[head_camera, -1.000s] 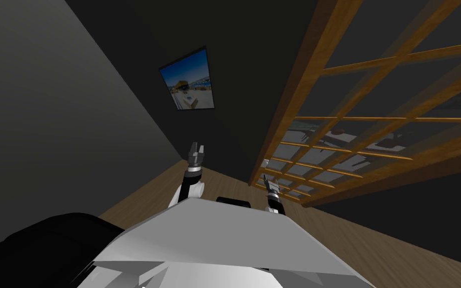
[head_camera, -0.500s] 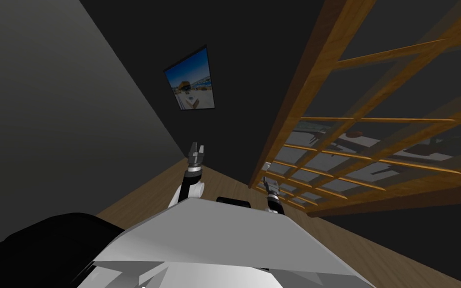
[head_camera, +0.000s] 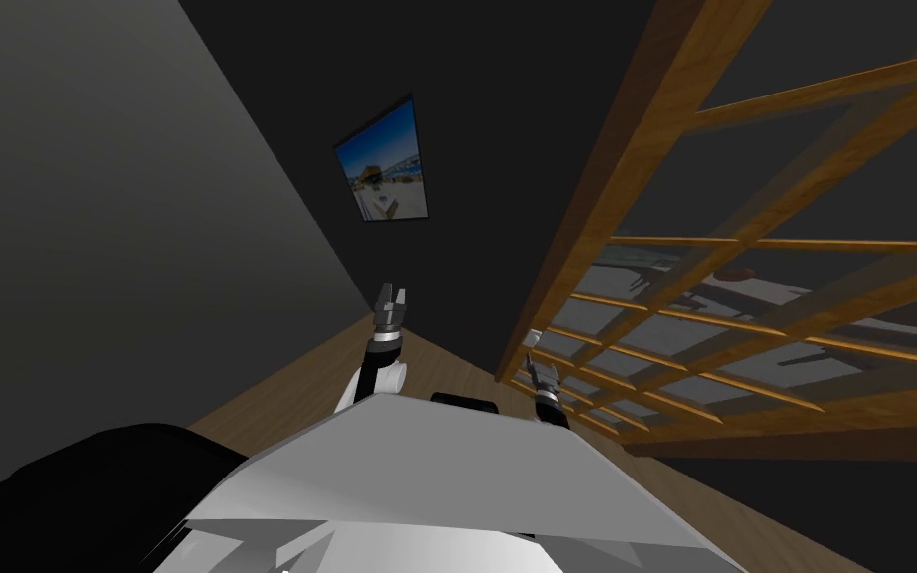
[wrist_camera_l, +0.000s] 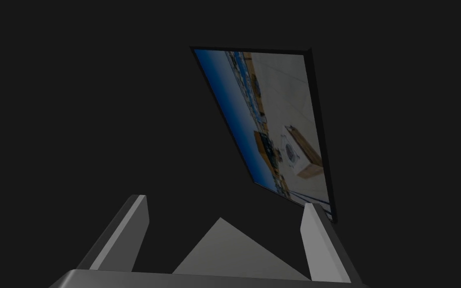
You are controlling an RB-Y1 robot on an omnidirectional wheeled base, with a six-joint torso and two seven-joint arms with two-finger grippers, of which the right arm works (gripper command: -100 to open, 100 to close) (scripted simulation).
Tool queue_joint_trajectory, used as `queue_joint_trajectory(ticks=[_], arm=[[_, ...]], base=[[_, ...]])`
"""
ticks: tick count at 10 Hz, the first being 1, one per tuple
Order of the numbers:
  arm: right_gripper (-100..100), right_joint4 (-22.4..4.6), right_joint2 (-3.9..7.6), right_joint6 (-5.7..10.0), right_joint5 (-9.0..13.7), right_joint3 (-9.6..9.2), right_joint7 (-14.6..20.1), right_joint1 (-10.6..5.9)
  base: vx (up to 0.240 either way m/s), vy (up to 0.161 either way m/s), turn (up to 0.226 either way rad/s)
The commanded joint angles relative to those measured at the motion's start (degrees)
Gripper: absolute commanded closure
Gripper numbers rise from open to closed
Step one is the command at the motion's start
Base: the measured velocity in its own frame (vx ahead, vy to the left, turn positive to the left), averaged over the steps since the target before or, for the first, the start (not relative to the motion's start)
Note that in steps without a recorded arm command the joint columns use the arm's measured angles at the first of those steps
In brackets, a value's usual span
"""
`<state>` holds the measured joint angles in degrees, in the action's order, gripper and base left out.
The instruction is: Pull the door open
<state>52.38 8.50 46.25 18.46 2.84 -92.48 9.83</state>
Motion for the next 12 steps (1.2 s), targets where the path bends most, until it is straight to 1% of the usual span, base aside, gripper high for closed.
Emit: queue_joint_trajectory(ticks=[1, 3, 4, 5, 7, 8, 9, 12], arm=[[-100, -1.44, 1.17, 0.92, 0.36, 0.46, 1.32, -0.03], [-100, -2.64, 2.51, 1.81, 0.84, 1.1, 2.75, 0.3], [-100, -2.93, 2.84, 2.03, 0.95, 1.26, 3.09, 0.38], [-100, -3.73, 3.73, 2.63, 1.27, 1.68, 4.04, 0.6], [-100, -4.6, 4.7, 3.27, 1.61, 2.14, 5.07, 0.83], [-100, -4.56, 4.08, 3.15, 1.33, 1.6, 4.78, 1.45], [100, -4.56, 4.08, 3.15, 1.33, 1.6, 4.78, 1.45], [100, -4.56, 4.08, 3.15, 1.33, 1.6, 4.78, 1.45]], base=[[0.184, 0.008, 0.09], [0.237, -0.019, 0.098], [0.177, -0.016, 0.059], [0.167, -0.032, 0.102], [0.173, -0.011, 0.063], [0.04, 0.004, -0.017], [-0.028, 0.016, 0.015], [-0.01, -0.006, -0.006]])
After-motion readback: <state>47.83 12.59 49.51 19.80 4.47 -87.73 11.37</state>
